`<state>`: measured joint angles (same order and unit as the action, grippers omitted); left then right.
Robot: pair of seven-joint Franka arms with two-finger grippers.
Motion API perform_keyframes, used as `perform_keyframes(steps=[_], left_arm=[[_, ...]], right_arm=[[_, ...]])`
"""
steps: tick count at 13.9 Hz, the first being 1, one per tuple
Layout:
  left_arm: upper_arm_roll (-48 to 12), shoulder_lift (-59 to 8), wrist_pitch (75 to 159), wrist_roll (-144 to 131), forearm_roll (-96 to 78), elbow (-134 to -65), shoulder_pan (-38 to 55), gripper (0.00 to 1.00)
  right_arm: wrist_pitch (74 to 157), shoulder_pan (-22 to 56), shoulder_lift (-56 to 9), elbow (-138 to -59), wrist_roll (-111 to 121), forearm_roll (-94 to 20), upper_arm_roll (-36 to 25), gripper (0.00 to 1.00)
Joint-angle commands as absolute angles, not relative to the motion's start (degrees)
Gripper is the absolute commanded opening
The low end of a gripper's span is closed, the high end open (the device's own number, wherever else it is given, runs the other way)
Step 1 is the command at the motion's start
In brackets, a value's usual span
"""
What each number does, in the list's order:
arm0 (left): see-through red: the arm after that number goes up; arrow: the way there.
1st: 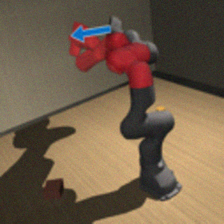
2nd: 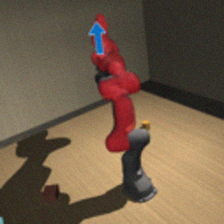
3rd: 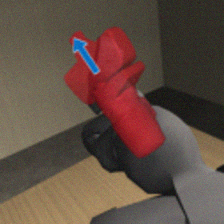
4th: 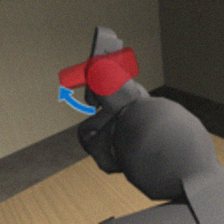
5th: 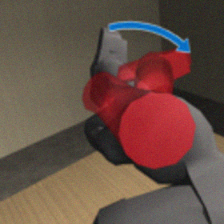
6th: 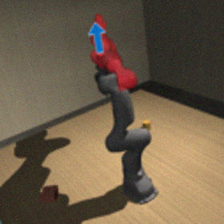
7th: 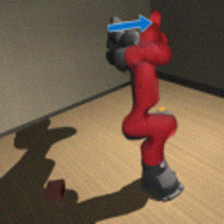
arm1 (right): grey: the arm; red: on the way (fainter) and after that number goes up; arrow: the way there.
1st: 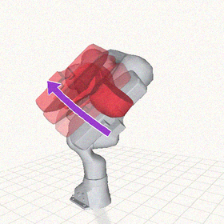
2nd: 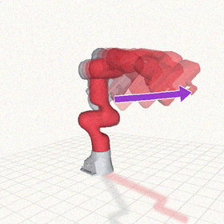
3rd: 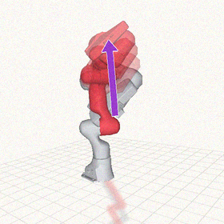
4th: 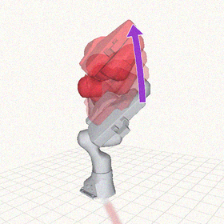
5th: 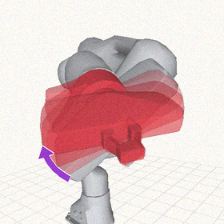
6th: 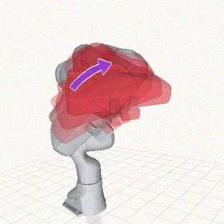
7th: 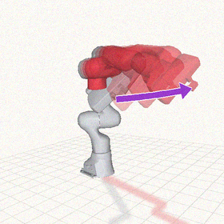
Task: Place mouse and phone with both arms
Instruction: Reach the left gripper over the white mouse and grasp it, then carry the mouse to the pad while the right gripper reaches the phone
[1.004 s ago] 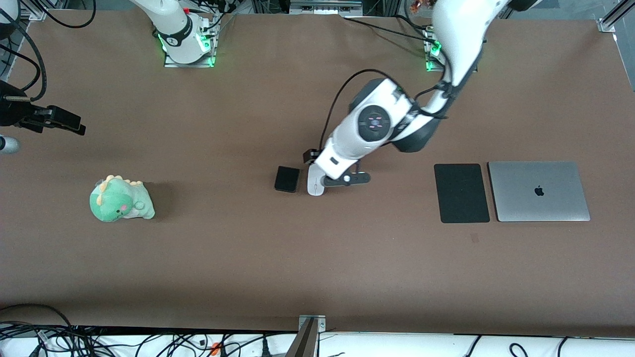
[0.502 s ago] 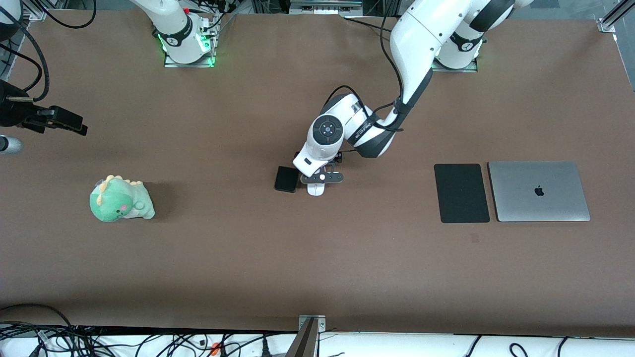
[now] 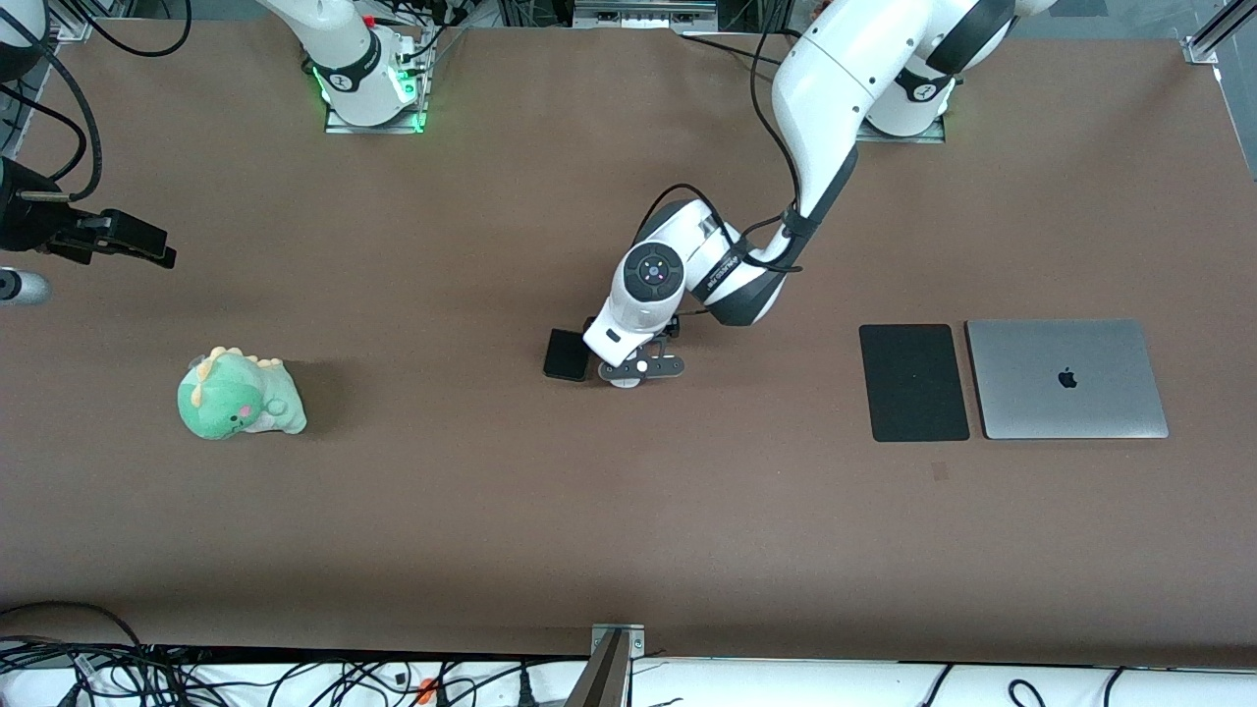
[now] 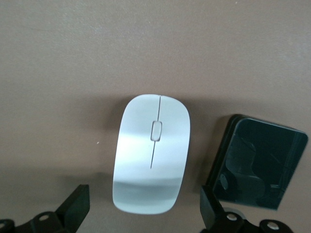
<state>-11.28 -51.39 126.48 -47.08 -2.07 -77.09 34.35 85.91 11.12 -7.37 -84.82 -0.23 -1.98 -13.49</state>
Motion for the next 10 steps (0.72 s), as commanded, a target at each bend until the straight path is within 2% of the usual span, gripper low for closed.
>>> perform_keyframes(steps=[1, 10], left_arm=[[-10.81, -53.61, 125.68, -47.9, -0.44, -73.92, 34.98, 1.0], [-9.93, -54.84, 126.12, -48.69, -0.44, -72.86, 35.59, 1.0]], right_arm=[[85.25, 11.43, -6.94, -84.99, -1.23, -1.85, -13.36, 1.0], [85.25, 12.39, -7.12, -85.08, -1.14, -1.85, -13.45, 1.0]])
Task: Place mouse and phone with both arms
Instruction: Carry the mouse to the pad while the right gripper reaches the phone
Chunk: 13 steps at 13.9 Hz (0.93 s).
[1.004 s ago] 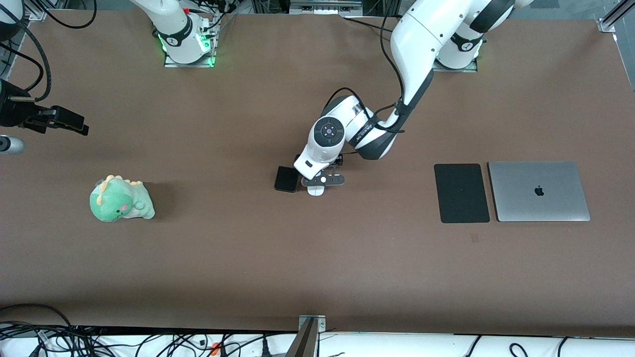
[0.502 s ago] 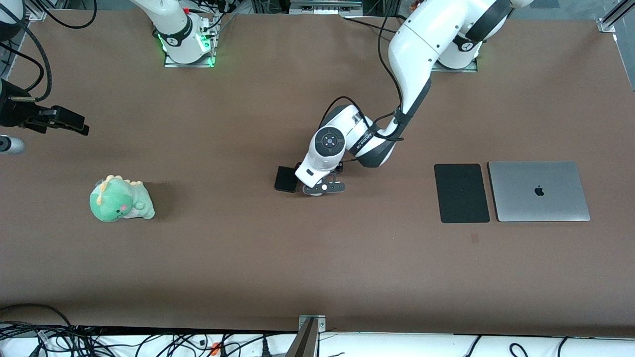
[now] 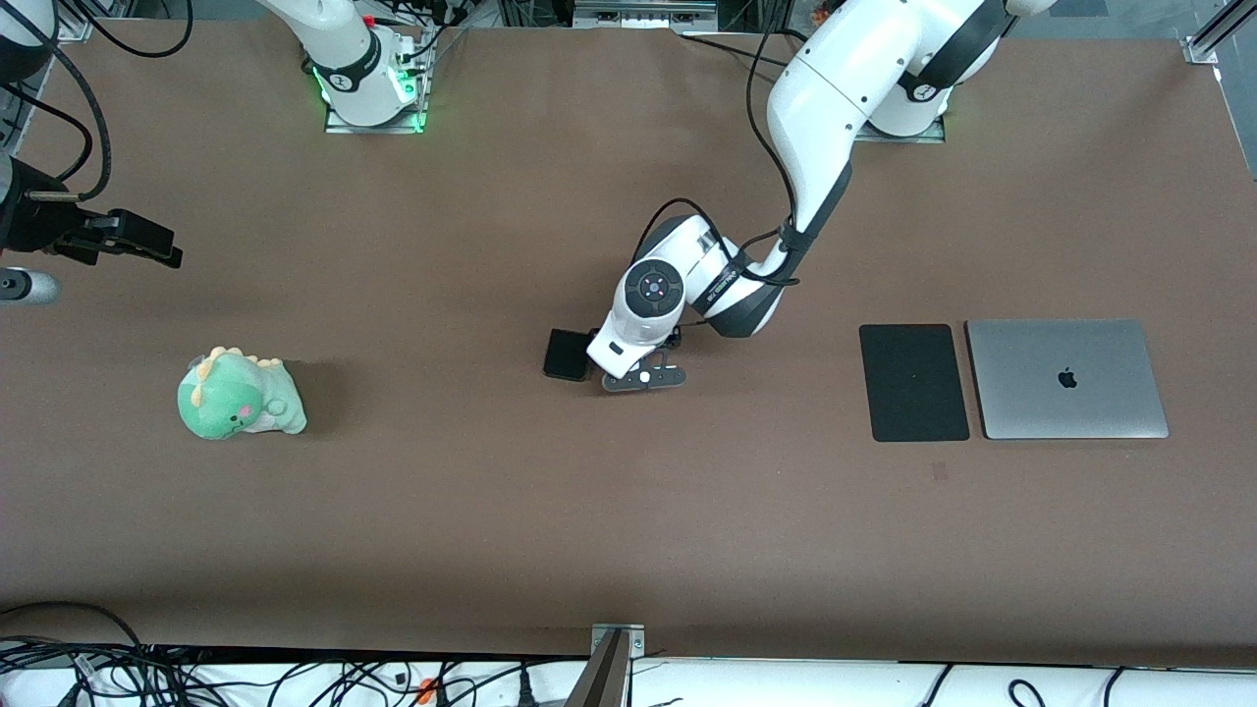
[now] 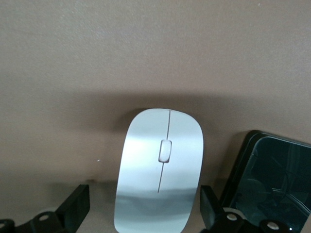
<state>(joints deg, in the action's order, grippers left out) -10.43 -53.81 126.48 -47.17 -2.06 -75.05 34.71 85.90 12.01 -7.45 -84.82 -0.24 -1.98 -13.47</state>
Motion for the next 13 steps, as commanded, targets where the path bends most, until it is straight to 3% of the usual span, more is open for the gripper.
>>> perform_keyframes(steps=[1, 7, 13], left_arm=[[-9.93, -54.84, 126.12, -48.87, -0.44, -72.86, 35.68, 0.95], [-9.93, -54.84, 126.12, -48.96, -0.35, -72.6, 35.68, 0.62], [-8.0, -53.18, 125.16, -49.04, 0.0, -72.68, 35.33, 0.59]], right_arm=[[85.34, 12.39, -7.38, -84.99, -1.14, -1.85, -13.36, 1.0], [85.25, 12.48, -7.47, -84.99, -1.14, -1.84, -13.36, 1.0], [85.25, 13.01, -7.47, -84.99, -1.32, -1.85, -13.36, 1.0]])
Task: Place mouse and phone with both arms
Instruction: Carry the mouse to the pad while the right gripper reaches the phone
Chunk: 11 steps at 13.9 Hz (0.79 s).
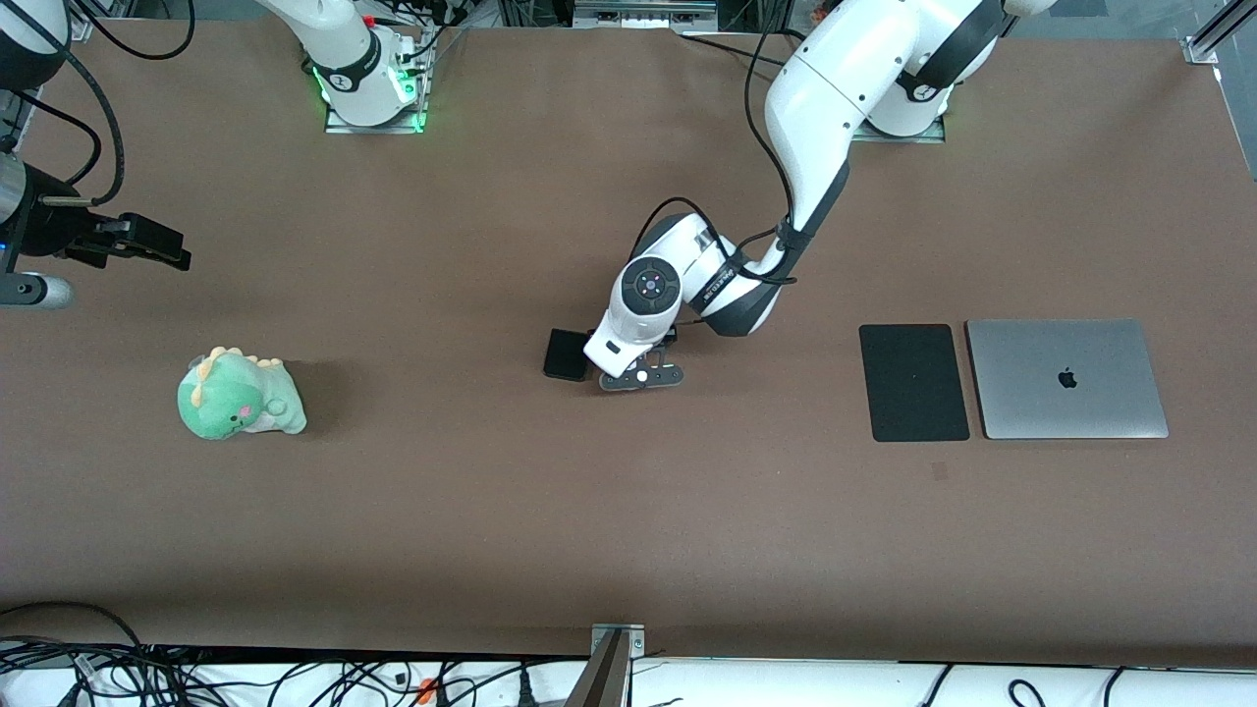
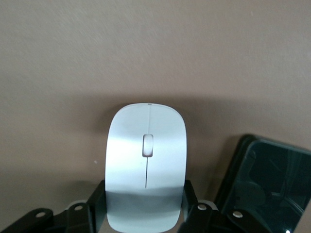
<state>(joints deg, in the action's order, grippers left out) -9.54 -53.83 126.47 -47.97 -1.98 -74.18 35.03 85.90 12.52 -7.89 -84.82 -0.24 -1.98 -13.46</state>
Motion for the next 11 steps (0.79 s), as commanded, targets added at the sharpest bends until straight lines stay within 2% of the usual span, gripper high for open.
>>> perform_keyframes(steps=[1, 6, 11], left_arm=[[-7.04, -52.48, 124.46, -49.04, 0.0, -72.77, 35.07, 0.59], [-1.06, -47.29, 117.95, -47.82, 0.17, -73.39, 32.71, 0.59], [-0.61, -40.97, 110.67, -36.5, 1.92, -74.35, 21.73, 0.6]], right_arm=[[85.25, 13.01, -7.47, -84.99, -1.23, -1.85, -13.36, 1.0], [85.34, 13.36, -7.56, -84.99, -1.41, -2.64, -13.36, 1.0], [86.04, 15.2, -8.96, -84.99, -1.41, -4.74, -13.36, 1.0]])
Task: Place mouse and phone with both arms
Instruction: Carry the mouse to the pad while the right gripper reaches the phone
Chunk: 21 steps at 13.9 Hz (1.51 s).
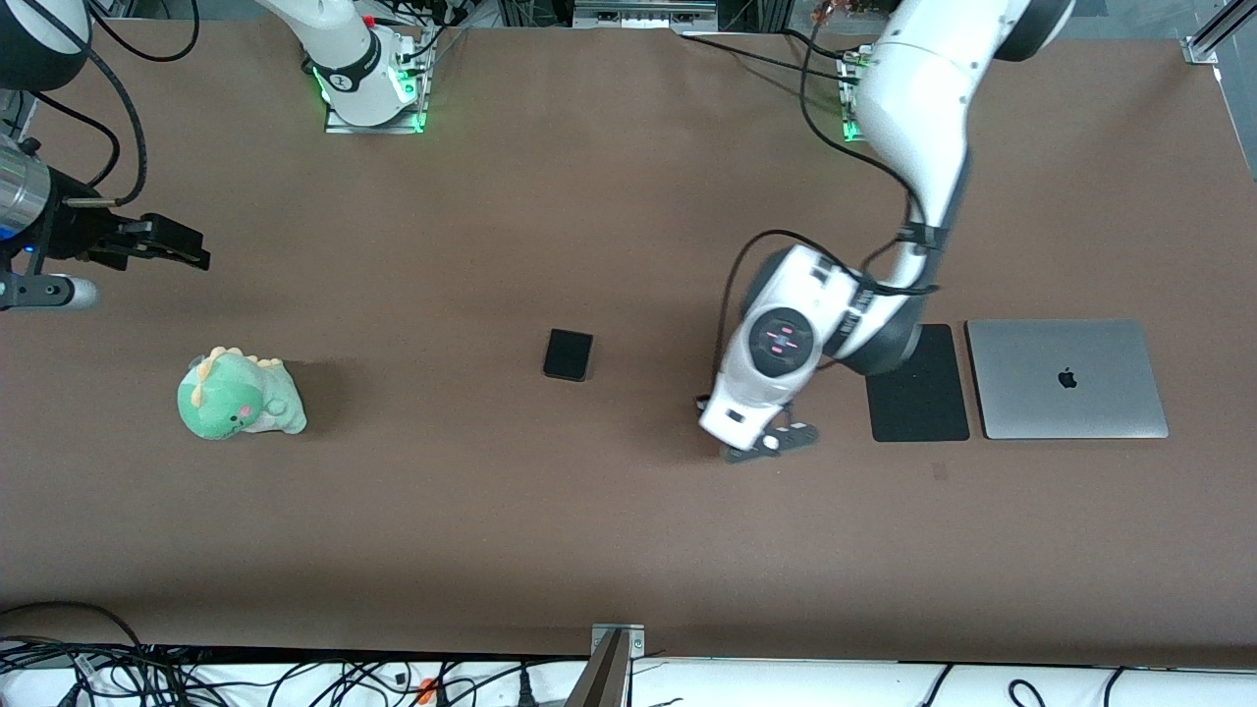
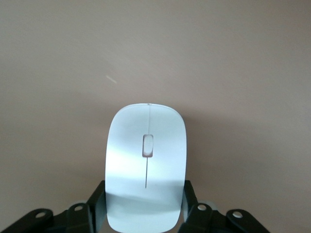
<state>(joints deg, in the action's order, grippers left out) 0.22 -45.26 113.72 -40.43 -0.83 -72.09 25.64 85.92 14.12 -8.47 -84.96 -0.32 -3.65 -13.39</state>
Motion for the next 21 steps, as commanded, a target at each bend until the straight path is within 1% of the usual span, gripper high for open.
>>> perform_keyframes(steps=[1, 4, 6, 9, 11, 13, 15, 18, 19, 21], left_arm=[[-0.7, -38.69, 110.48, -34.21, 2.72, -76.18, 19.88, 0.6], [-0.62, -32.71, 110.74, -24.03, 2.9, -82.86, 14.17, 0.61], [-0.7, -29.37, 113.01, -18.22, 4.21, -88.04, 10.48, 0.62], [-0.7, -24.45, 121.96, -12.76, 4.75, -99.1, 6.43, 0.62], [-0.7, -22.69, 126.89, -10.82, 4.83, -105.09, 5.1, 0.62], [-0.7, -21.1, 134.87, -8.71, 4.83, -112.46, 3.61, 0.62], [-0.7, -20.83, 142.26, -6.69, 4.83, -118.19, 2.47, 0.63], [-0.62, -21.71, 151.05, -4.66, 4.83, -124.34, 1.23, 0.64], [-0.62, -22.49, 153.61, -4.66, 4.83, -125.67, 0.88, 0.64], [-0.62, -24.07, 154.6, -4.66, 4.83, -125.95, 0.79, 0.65]], right_arm=[[86.31, 16.08, -9.23, -84.99, -1.49, -4.75, -13.36, 1.0], [89.29, 19.23, -11.77, -84.99, -7.97, -6.4, -13.36, 1.0], [92.44, 22.22, -13.7, -84.99, -13.51, -8.17, -13.36, 1.0], [97.89, 27.06, -17.39, -84.99, -20.81, -8.26, -13.36, 1.0], [101.85, 29.61, -20.11, -84.99, -25.64, -8.26, -13.36, 1.0], [106.41, 32.68, -23.45, -84.99, -29.16, -8.26, -13.45, 1.0], [111.33, 35.23, -26.88, -84.99, -33.29, -8.17, -13.45, 1.0], [117.32, 37.7, -31.19, -84.99, -35.85, -8.26, -13.36, 1.0], [118.81, 38.66, -32.51, -84.99, -36.82, -8.26, -13.36, 1.0], [121.37, 40.95, -34.62, -85.69, -38.92, -8.26, -13.36, 1.0]])
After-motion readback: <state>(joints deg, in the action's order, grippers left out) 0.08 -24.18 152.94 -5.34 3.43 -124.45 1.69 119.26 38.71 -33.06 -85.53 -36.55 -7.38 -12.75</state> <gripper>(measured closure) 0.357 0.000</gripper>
